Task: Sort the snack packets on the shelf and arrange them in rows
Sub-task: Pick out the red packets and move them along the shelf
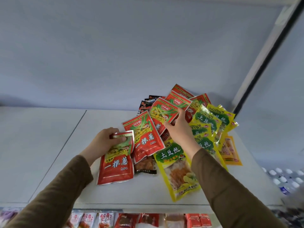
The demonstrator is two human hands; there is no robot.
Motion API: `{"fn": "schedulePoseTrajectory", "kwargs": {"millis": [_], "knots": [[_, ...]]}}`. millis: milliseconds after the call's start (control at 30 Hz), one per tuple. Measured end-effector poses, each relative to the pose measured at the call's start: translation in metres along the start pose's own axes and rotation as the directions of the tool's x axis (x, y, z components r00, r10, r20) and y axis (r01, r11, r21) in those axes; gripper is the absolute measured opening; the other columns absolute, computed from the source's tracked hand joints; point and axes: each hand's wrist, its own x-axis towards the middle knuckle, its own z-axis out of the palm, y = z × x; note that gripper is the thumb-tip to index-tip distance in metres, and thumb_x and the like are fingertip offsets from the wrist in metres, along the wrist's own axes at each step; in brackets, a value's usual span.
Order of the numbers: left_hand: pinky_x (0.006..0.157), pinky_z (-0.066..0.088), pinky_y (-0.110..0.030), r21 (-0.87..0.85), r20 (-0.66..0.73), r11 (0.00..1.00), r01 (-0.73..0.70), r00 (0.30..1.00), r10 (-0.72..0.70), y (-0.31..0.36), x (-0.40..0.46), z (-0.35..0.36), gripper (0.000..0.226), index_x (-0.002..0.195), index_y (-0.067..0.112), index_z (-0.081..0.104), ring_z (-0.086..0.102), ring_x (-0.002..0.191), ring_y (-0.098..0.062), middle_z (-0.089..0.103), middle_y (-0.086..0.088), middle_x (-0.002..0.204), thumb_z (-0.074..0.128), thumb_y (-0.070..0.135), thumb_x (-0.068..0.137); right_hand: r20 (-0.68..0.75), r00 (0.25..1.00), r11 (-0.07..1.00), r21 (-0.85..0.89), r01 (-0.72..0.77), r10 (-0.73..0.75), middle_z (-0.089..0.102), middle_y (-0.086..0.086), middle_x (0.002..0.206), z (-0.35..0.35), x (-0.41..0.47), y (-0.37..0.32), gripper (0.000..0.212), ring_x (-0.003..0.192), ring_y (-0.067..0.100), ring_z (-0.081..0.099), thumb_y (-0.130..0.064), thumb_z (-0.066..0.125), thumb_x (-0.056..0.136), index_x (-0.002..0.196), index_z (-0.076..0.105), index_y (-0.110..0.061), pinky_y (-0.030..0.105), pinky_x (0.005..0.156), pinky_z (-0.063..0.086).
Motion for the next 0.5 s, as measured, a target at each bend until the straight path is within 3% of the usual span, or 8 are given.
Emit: {"fn": "schedulePoseTrajectory", "kwargs": {"millis": [100, 167, 233, 300, 333, 400, 433, 500], "knots": [[0.073, 0.062, -0.034, -0.226, -0.132, 0.970, -0.086, 0.990, 0.057, 0.020, 0.005, 0.005, 0.042, 0.116, 0.021, 0.060, 0.077, 0.087, -0.020, 0.071, -0.002, 0.113, 0.079, 0.040, 0.084, 0.004, 1.000, 0.996, 0.085, 0.007, -0.007, 0.062, -0.002, 0.078, 0.003, 0.006, 0.002, 0.076, 0.031, 0.000, 0.047, -0.026, 0.060, 0.099, 0.156, 0.011, -0.031, 0.017, 0.033, 0.036], [0.078, 0.063, -0.036, -0.272, -0.118, 0.957, -0.097, 0.991, 0.067, 0.036, 0.012, 0.010, 0.049, 0.129, 0.023, 0.059, 0.077, 0.090, -0.021, 0.071, -0.003, 0.116, 0.076, 0.041, 0.087, 0.006, 1.000, 0.993, 0.115, 0.002, -0.003, 0.067, 0.003, 0.110, 0.004, 0.011, 0.004, 0.076, 0.031, -0.001, 0.048, -0.025, 0.059, 0.100, 0.157, 0.009, -0.032, 0.017, 0.033, 0.037], [0.085, 0.063, -0.045, -0.292, -0.074, 0.954, -0.069, 0.996, 0.050, 0.048, 0.021, 0.014, 0.044, 0.126, 0.019, 0.062, 0.078, 0.087, -0.023, 0.077, -0.005, 0.105, 0.074, 0.042, 0.090, -0.002, 1.000, 0.988, 0.153, -0.006, 0.007, 0.052, 0.005, 0.144, 0.004, 0.017, 0.004, 0.079, 0.036, -0.002, 0.053, -0.023, 0.058, 0.100, 0.157, 0.005, -0.035, 0.017, 0.036, 0.040], [0.086, 0.062, -0.049, -0.298, -0.047, 0.953, -0.055, 0.998, 0.043, 0.056, 0.028, 0.017, 0.034, 0.107, 0.013, 0.065, 0.079, 0.082, -0.026, 0.080, -0.005, 0.094, 0.073, 0.042, 0.091, -0.019, 0.999, 0.967, 0.255, -0.027, 0.033, 0.054, -0.001, 0.140, 0.005, 0.021, 0.004, 0.084, 0.060, 0.003, 0.067, -0.019, 0.059, 0.099, 0.157, 0.000, -0.037, 0.023, 0.048, 0.051], [0.085, 0.063, -0.049, -0.299, -0.039, 0.953, -0.051, 0.998, 0.041, 0.059, 0.032, 0.018, 0.033, 0.099, 0.012, 0.064, 0.079, 0.080, -0.027, 0.080, -0.005, 0.091, 0.074, 0.042, 0.091, -0.027, 0.998, 0.943, 0.329, -0.047, 0.059, 0.057, -0.003, 0.135, 0.006, 0.023, 0.003, 0.088, 0.080, 0.010, 0.071, -0.017, 0.061, 0.099, 0.158, -0.001, -0.037, 0.026, 0.062, 0.057], [0.083, 0.063, -0.049, -0.310, -0.033, 0.949, -0.056, 0.998, 0.048, 0.062, 0.039, 0.020, 0.031, 0.092, 0.013, 0.060, 0.079, 0.079, -0.028, 0.080, -0.006, 0.090, 0.076, 0.040, 0.090, -0.031, 0.992, 0.872, 0.482, -0.091, 0.120, 0.049, 0.002, 0.147, 0.007, 0.027, 0.000, 0.090, 0.115, 0.020, 0.064, -0.014, 0.064, 0.097, 0.157, 0.000, -0.036, 0.030, 0.087, 0.051], [0.082, 0.063, -0.048, -0.312, -0.031, 0.948, -0.061, 0.998, 0.054, 0.063, 0.042, 0.021, 0.030, 0.090, 0.014, 0.059, 0.079, 0.079, -0.029, 0.080, -0.007, 0.090, 0.077, 0.038, 0.090, -0.028, 0.990, 0.839, 0.534, -0.104, 0.141, 0.046, 0.003, 0.149, 0.007, 0.029, -0.001, 0.088, 0.122, 0.021, 0.059, -0.013, 0.065, 0.095, 0.156, 0.005, -0.035, 0.033, 0.094, 0.048], [0.076, 0.064, -0.044, -0.293, -0.008, 0.955, -0.055, 0.998, 0.055, 0.064, 0.046, 0.021, 0.031, 0.094, 0.014, 0.058, 0.079, 0.079, -0.027, 0.080, -0.006, 0.093, 0.078, 0.038, 0.089, -0.019, 0.990, 0.822, 0.559, -0.107, 0.141, 0.057, 0.002, 0.134, 0.009, 0.032, -0.002, 0.072, 0.108, 0.012, 0.063, -0.012, 0.068, 0.093, 0.148, 0.024, -0.029, 0.032, 0.091, 0.052]]}}
